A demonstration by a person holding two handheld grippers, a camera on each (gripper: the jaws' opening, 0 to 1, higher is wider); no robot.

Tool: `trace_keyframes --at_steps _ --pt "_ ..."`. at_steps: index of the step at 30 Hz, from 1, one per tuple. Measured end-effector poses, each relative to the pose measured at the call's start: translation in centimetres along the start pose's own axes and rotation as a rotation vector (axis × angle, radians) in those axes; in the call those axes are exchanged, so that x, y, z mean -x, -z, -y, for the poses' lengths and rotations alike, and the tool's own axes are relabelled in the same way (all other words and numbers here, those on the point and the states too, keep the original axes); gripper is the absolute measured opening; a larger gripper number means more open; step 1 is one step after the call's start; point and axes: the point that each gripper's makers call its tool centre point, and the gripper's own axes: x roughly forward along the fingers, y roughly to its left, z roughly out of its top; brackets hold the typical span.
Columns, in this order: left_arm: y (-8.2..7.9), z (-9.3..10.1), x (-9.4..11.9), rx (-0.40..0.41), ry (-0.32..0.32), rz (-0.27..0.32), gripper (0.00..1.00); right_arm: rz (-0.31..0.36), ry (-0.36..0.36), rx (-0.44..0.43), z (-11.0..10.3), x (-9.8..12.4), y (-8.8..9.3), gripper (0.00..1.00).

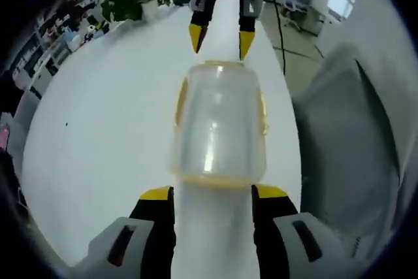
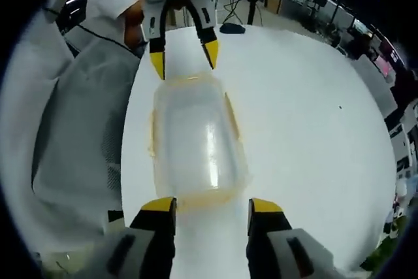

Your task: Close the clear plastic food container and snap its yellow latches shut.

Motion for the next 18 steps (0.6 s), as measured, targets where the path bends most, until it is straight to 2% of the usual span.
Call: trace_keyframes --at_steps 1,3,5,6,8,10,12,14,16,17,18 --pt "0.0 0.0 0.1 0.021 -0.001 0.007 0.43 0.009 -0.001 -0.008 0.0 0.0 -0.2 0.39" --pt "0.7 -0.3 0.2 0.066 -0.016 -0.024 0.4 0.029 -0.011 -0.01 -0.4 0.2 -0.6 0.4" --pt "0.3 -0.1 0.1 0.091 -0.017 0.011 0.4 0.027 -0.007 -0.032 -0.6 0.1 -0.6 0.36" --pt "0.5 0.2 0.0 0.157 -0.009 0.014 0.42 0.027 0.007 -0.051 -0.5 0.1 -0.6 0.35" --pt "-0.1 0.6 -0.1 0.229 0.009 0.057 0.48 0.041 0.019 -0.106 -0.6 0.0 -0.7 0.37" --pt "-0.1 0.9 -0.2 0.285 0.017 0.069 0.47 0.05 0.043 -0.171 -0.3 0.0 -0.7 0.37" --pt "0.2 1.0 -0.3 0.34 0.009 0.063 0.45 0.088 0.03 -0.263 -0.5 0.1 -1.0 0.35" --pt "-0.3 1.0 -0.5 0.384 0.005 0.093 0.47 0.107 0.035 -0.348 -0.4 0.0 -1.1 0.33" --pt "0.0 0.8 -0.6 0.47 -0.017 0.094 0.46 0.093 0.036 -0.412 -0.4 -0.1 -0.7 0.33" --pt "-0.3 0.8 -0.8 0.521 -0.012 0.116 0.46 0.071 0.039 -0.44 -0.5 -0.3 -0.3 0.32" --pt "-0.4 0.8 -0.8 0.538 -0.014 0.123 0.47 0.076 0.043 -0.437 -0.4 -0.4 -0.3 0.32"
